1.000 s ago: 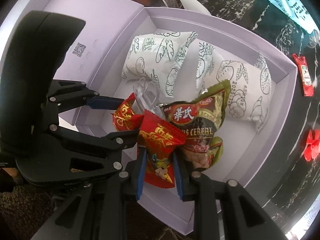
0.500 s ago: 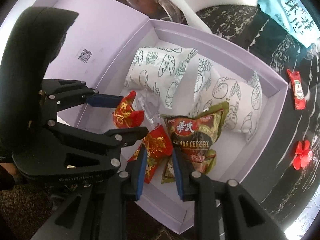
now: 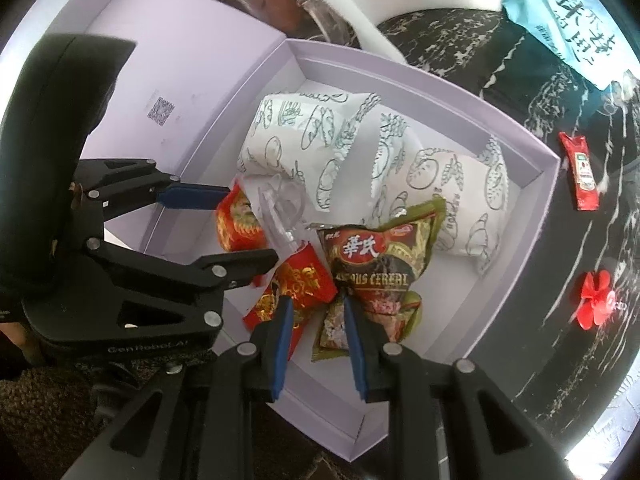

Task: Organize objects
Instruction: 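Open both tools to release the red packets in the box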

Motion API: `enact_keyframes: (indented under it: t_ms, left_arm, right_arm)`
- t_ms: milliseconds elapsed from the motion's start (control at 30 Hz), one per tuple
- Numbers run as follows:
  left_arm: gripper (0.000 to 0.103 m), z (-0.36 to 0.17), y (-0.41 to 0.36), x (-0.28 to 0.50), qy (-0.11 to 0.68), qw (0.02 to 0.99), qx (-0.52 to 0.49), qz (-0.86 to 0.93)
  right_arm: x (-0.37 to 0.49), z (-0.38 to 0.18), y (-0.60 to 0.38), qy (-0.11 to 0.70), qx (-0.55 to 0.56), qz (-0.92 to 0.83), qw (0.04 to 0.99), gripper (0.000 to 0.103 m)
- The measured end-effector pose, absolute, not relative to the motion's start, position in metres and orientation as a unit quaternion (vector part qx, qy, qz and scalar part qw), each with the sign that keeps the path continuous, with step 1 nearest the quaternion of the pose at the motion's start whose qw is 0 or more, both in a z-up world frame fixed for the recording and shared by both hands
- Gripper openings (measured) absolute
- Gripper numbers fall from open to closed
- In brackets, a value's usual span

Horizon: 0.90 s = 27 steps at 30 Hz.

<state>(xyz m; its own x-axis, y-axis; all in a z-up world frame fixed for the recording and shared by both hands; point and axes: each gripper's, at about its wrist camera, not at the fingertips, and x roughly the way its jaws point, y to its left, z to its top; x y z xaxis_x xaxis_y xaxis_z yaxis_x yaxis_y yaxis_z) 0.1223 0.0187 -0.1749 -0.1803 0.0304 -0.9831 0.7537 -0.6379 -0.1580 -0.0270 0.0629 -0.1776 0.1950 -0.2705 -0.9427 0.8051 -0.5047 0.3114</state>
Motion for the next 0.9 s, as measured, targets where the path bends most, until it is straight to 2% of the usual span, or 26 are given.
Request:
enact_keyframes:
  t_ms: [233, 400, 467, 700, 900]
  left_arm:
    - [0.069, -0.171, 0.017, 0.114, 0.324, 0.265, 0.580, -0.699]
    - [0.069, -0.153, 0.008, 0.129, 0.321, 0.271, 0.572, -0.705]
    - [0.069, -0.153, 0.006, 0.133, 0.320, 0.273, 0.569, -0.707]
    - [0.069, -0.136, 0.012, 0.140, 0.315, 0.280, 0.556, -0.716]
    - [0.069, -0.115, 0.001, 0.144, 0.314, 0.297, 0.530, -0.729]
  right_arm:
    - [-0.032, -0.173, 0.070, 0.211, 0.624, -0.606, 0.446, 0.028]
    - [-0.033, -0.167, 0.071, 0.210, 0.621, -0.605, 0.452, 0.047]
    - [-0.033, -0.163, 0.071, 0.212, 0.615, -0.608, 0.455, 0.049]
    - [-0.032, -0.143, 0.047, 0.217, 0.598, -0.613, 0.470, 0.049]
    - [0.001, -0.121, 0.049, 0.221, 0.571, -0.637, 0.468, 0.049]
